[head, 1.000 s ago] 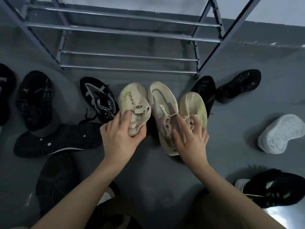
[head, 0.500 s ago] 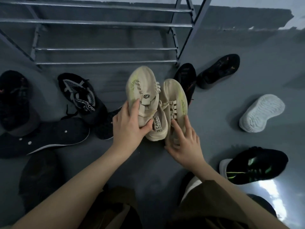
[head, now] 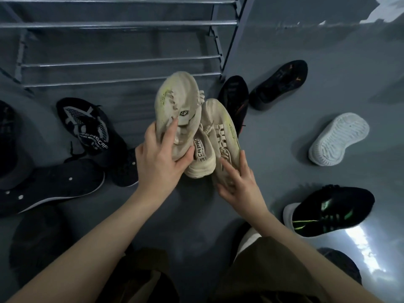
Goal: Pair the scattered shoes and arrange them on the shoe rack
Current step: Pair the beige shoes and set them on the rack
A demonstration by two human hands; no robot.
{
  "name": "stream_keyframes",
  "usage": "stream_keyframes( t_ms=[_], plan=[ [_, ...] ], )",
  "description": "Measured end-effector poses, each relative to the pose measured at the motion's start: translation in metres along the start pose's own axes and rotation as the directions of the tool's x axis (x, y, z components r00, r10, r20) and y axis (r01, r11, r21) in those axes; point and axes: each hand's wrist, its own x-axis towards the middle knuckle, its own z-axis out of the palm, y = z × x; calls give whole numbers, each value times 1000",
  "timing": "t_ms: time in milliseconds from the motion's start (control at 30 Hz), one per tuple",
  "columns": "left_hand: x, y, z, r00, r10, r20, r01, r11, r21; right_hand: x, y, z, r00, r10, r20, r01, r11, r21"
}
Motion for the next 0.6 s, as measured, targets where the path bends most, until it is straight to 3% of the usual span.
stream_keyframes(
  t_ms=[200, 333, 433, 600],
  plan=[
    [1, 5, -1, 996, -47, 70, 45, 998, 35, 8, -7, -17, 992, 7, -130, 5, 996, 85],
    [0, 2, -1, 985, -86, 151, 78, 995, 55, 8, -10, -27, 993, -54, -109, 58, 998, 36],
    [-2, 5, -7, 994, -48, 95, 48, 999, 5, 2, -12, -37, 986, -71, -151, 72, 997, 3],
    [0, 20, -18, 1000, -5, -2, 5, 1000, -31, -1, -20, -61, 938, 70, -340, -30, 992, 122]
  ],
)
